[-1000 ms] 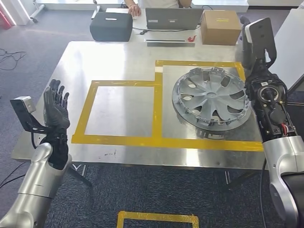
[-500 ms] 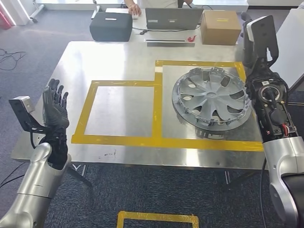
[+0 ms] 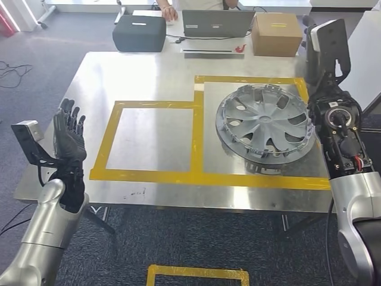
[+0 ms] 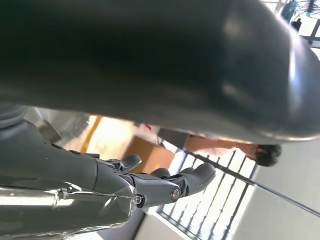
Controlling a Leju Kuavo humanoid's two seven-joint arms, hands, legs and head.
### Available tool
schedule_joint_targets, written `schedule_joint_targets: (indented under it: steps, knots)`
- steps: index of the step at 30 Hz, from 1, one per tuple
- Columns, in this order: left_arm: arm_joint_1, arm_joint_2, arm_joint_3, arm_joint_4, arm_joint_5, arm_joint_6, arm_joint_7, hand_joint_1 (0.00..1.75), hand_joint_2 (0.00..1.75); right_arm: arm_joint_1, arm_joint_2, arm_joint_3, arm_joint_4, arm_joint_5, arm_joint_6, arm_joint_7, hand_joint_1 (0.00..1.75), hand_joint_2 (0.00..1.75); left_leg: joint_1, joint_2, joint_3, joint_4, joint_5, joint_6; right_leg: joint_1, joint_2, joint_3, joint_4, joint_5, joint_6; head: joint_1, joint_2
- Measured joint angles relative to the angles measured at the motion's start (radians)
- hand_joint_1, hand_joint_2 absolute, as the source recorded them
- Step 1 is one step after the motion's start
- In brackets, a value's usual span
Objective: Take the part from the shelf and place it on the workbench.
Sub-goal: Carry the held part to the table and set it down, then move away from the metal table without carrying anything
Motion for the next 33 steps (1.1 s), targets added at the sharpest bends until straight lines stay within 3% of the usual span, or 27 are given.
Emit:
schedule_joint_targets:
  steps: [3, 5, 6, 8, 9, 10, 11, 12, 13, 15, 17, 19, 21, 24, 25, 26, 27, 30, 31, 33]
  knots:
    - [-0.001, 0.000, 0.000, 0.000, -0.011, 0.013, 0.001, 0.00, 0.00, 0.142, -0.002, -0.003, -0.136, -0.064, -0.033, 0.073, 0.00, 0.00, 0.004, -0.002, 0.007, -0.001, -0.007, 0.009, 0.004, -0.003, 0.010, -0.006, -0.005, 0.006, 0.000, 0.000]
    - [-0.004, 0.000, 0.000, 0.000, -0.012, 0.017, 0.000, 0.00, 0.00, 0.217, -0.006, -0.002, -0.216, -0.075, -0.046, 0.096, 0.00, 0.00, 0.010, 0.001, 0.020, -0.015, -0.003, 0.014, 0.003, -0.003, -0.001, 0.021, -0.028, 0.009, 0.005, 0.000]
    - [-0.006, -0.001, 0.000, 0.000, -0.013, 0.018, 0.000, 0.00, 0.00, 0.238, -0.008, -0.001, -0.247, -0.078, -0.048, 0.101, 0.00, 0.00, 0.013, 0.004, 0.026, -0.021, -0.001, 0.017, 0.002, -0.003, -0.021, 0.065, -0.054, 0.012, 0.007, 0.000]
    - [-0.009, -0.003, 0.000, 0.000, -0.012, 0.018, 0.000, 0.00, 0.00, 0.266, -0.013, 0.000, -0.294, -0.080, -0.049, 0.106, 0.00, 0.00, 0.014, 0.010, 0.028, -0.023, 0.000, 0.019, -0.002, -0.003, -0.087, 0.208, -0.123, 0.019, 0.015, 0.000]
    - [-0.008, -0.005, 0.000, 0.000, -0.012, 0.018, 0.000, 0.00, 0.00, 0.278, -0.017, 0.000, -0.311, -0.081, -0.049, 0.108, 0.00, 0.00, 0.015, 0.011, 0.028, -0.023, 0.000, 0.019, -0.004, -0.003, -0.120, 0.272, -0.144, 0.023, 0.019, 0.000]
    - [-0.007, -0.006, 0.000, 0.000, -0.012, 0.018, 0.000, 0.00, 0.00, 0.288, -0.019, -0.001, -0.327, -0.082, -0.049, 0.109, 0.00, 0.00, 0.016, 0.011, 0.028, -0.022, -0.001, 0.017, -0.006, -0.003, -0.139, 0.307, -0.145, 0.026, 0.023, 0.000]
    - [-0.006, -0.007, 0.000, 0.000, -0.012, 0.018, 0.000, 0.00, 0.00, 0.297, -0.022, -0.001, -0.341, -0.082, -0.049, 0.110, 0.00, 0.00, 0.018, 0.011, 0.028, -0.020, -0.003, 0.015, -0.008, -0.003, -0.139, 0.299, -0.126, 0.029, 0.026, 0.000]
    - [-0.005, -0.007, 0.000, 0.000, -0.012, 0.018, 0.000, 0.00, 0.00, 0.302, -0.024, -0.001, -0.355, -0.082, -0.049, 0.111, 0.00, 0.00, 0.021, 0.011, 0.028, -0.015, -0.006, 0.011, -0.012, -0.004, -0.118, 0.249, -0.088, 0.033, 0.030, 0.000]
    - [-0.005, -0.008, 0.000, 0.000, -0.012, 0.018, 0.000, 0.00, 0.00, 0.305, -0.025, -0.001, -0.367, -0.082, -0.049, 0.111, 0.00, 0.00, 0.024, 0.011, 0.027, -0.009, -0.010, 0.005, -0.016, -0.005, -0.084, 0.174, -0.048, 0.037, 0.032, 0.000]
    - [-0.006, -0.008, 0.000, 0.000, -0.012, 0.018, 0.000, 0.00, 0.00, 0.307, -0.028, -0.001, -0.386, -0.082, -0.049, 0.112, 0.00, 0.00, 0.027, 0.008, 0.023, 0.003, -0.014, -0.010, -0.015, 0.000, -0.021, 0.057, -0.003, 0.038, 0.040, 0.000]
    - [-0.007, -0.008, 0.000, 0.000, -0.012, 0.018, 0.000, 0.00, 0.00, 0.311, -0.029, -0.001, -0.401, -0.083, -0.050, 0.113, 0.00, 0.00, 0.024, 0.005, 0.017, 0.008, -0.008, -0.025, -0.008, 0.006, -0.008, 0.035, 0.000, 0.027, 0.041, 0.000]
    - [-0.007, -0.008, 0.000, 0.000, -0.012, 0.018, 0.000, 0.00, 0.00, 0.314, -0.030, 0.000, -0.415, -0.084, -0.050, 0.114, 0.00, 0.00, 0.025, 0.004, 0.011, 0.011, -0.007, -0.038, -0.010, 0.005, -0.017, 0.034, 0.006, 0.008, 0.034, 0.000]
    - [-0.008, -0.008, 0.000, 0.000, -0.012, 0.018, 0.000, 0.00, 0.00, 0.314, -0.030, 0.001, -0.426, -0.084, -0.049, 0.113, 0.00, 0.00, 0.027, 0.006, -0.014, 0.064, -0.054, -0.045, -0.012, 0.003, -0.029, 0.030, 0.019, -0.015, 0.020, 0.000]
    - [-0.008, -0.008, 0.000, 0.000, -0.010, 0.018, 0.000, 0.00, 0.00, 0.315, -0.030, 0.001, -0.434, -0.087, -0.047, 0.111, 0.00, 0.00, 0.028, 0.007, -0.093, 0.271, -0.179, -0.051, -0.006, 0.001, -0.059, 0.030, 0.040, -0.035, -0.002, 0.000]
    - [-0.008, -0.008, 0.000, 0.001, -0.010, 0.018, 0.000, 0.00, 0.00, 0.316, -0.030, 0.001, -0.434, -0.087, -0.047, 0.110, 0.00, 0.00, 0.027, 0.007, -0.105, 0.318, -0.197, -0.051, -0.003, 0.001, -0.070, 0.030, 0.048, -0.037, -0.006, 0.000]
    - [-0.007, -0.008, 0.000, 0.001, -0.010, 0.018, 0.000, 0.00, 0.00, 0.316, -0.030, 0.002, -0.435, -0.087, -0.047, 0.110, 0.00, 0.00, 0.026, 0.007, -0.098, 0.325, -0.194, -0.048, 0.000, 0.001, -0.080, 0.030, 0.055, -0.038, -0.010, 0.000]
    - [-0.007, -0.008, 0.000, 0.001, -0.010, 0.018, 0.000, 0.00, 0.00, 0.317, -0.030, 0.002, -0.436, -0.088, -0.047, 0.110, 0.00, 0.00, 0.024, 0.007, -0.069, 0.291, -0.176, -0.042, 0.003, 0.002, -0.089, 0.031, 0.062, -0.039, -0.013, 0.000]
    - [-0.014, -0.008, 0.000, 0.001, -0.010, 0.018, 0.000, 0.00, 0.00, 0.316, -0.030, 0.004, -0.443, -0.088, -0.046, 0.108, 0.00, 0.00, 0.009, 0.009, 0.072, 0.078, -0.117, -0.016, 0.009, 0.003, -0.106, 0.030, 0.082, -0.032, -0.021, 0.000]
    - [-0.016, -0.009, 0.000, 0.001, -0.010, 0.018, -0.001, 0.00, 0.00, 0.316, -0.030, 0.004, -0.445, -0.088, -0.046, 0.108, 0.00, 0.00, 0.004, 0.011, 0.097, 0.034, -0.110, -0.010, 0.009, 0.002, -0.109, 0.029, 0.088, -0.028, -0.021, 0.000]
    - [-0.019, -0.009, 0.000, 0.001, -0.010, 0.018, -0.002, 0.00, 0.00, 0.316, -0.031, 0.004, -0.448, -0.089, -0.046, 0.107, 0.00, 0.00, -0.002, 0.013, 0.101, 0.014, -0.101, -0.005, 0.008, 0.000, -0.111, 0.024, 0.102, -0.016, -0.020, 0.000]
